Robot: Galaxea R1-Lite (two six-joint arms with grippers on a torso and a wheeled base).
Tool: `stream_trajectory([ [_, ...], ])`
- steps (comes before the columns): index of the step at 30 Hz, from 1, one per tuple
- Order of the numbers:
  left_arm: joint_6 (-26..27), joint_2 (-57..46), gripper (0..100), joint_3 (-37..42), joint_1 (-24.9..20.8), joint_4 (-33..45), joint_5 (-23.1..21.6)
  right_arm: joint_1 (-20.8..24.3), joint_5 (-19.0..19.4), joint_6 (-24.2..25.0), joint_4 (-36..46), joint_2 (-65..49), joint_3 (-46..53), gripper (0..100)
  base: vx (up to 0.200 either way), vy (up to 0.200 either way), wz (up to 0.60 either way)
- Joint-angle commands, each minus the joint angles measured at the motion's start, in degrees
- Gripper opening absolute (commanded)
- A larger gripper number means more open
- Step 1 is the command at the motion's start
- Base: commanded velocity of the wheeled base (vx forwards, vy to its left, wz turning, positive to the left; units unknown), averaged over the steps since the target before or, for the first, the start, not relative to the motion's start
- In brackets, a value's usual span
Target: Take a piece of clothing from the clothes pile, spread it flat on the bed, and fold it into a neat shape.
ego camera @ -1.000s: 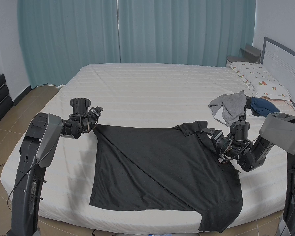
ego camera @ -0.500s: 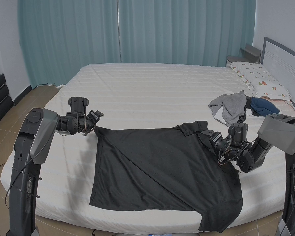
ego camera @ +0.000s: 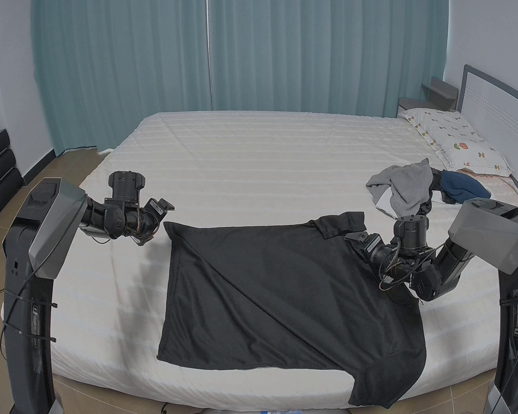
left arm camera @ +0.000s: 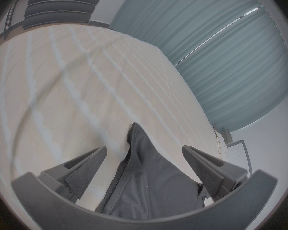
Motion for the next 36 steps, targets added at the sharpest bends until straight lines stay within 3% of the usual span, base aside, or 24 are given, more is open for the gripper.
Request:
stream_trajectory([
  [1, -1.8, -4.7, 100, 9.2, -0.1, -5.4, -0.6, 0.4, -0.4, -1.6, 3.7, 3.3, -4.9, 100, 0.0, 0.0, 0.0],
  [5, -3.1, -8.6, 100, 18.7, -0.1, -9.9, -0.7, -1.1, -0.7, -2.5, 6.0, 4.0, -8.1, 100, 0.0, 0.0, 0.0],
  [15, -5.5, -12.9, 100, 29.3, -0.7, -15.1, -0.9, -6.0, -2.0, -4.2, 8.5, 5.1, -15.7, 100, 0.0, 0.0, 0.0],
  [20, -7.4, -13.7, 100, 35.8, -1.3, -19.9, -0.8, -11.9, -2.1, -6.2, 11.1, 7.4, -21.8, 100, 0.0, 0.0, 0.0],
  [27, -7.9, -15.0, 100, 40.1, -1.4, -22.2, -0.8, -14.6, -1.5, -6.6, 10.5, 6.1, -20.8, 100, 0.0, 0.0, 0.0],
  [36, -7.4, -18.0, 100, 49.8, -2.5, -28.4, -0.9, -14.4, 0.9, -9.7, 9.1, 0.6, -12.3, 100, 0.0, 0.0, 0.0],
])
